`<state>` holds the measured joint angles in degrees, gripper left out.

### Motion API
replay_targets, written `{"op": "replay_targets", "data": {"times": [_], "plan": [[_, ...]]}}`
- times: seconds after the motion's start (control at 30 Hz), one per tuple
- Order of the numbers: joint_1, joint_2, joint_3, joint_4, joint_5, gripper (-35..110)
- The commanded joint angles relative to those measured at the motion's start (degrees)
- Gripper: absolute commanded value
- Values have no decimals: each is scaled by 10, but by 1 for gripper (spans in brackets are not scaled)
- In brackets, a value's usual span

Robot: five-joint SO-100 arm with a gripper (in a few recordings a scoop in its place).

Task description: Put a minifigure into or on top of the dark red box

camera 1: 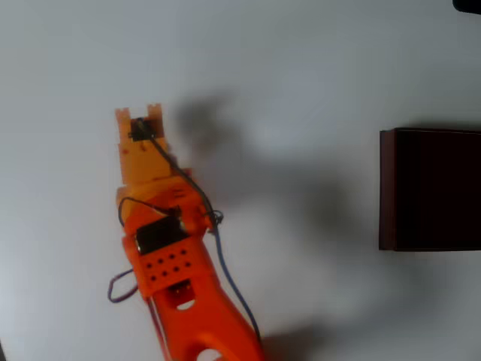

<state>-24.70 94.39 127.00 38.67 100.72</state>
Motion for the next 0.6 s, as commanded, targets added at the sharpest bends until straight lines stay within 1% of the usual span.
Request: {"op": "replay_targets", "data": {"times": [0.0, 0.33, 0.57], "plan": [[-6, 33, 9, 0, 11, 13], [-7, 36, 14, -7, 13, 8], [-8, 37, 15, -10, 15, 1]]}}
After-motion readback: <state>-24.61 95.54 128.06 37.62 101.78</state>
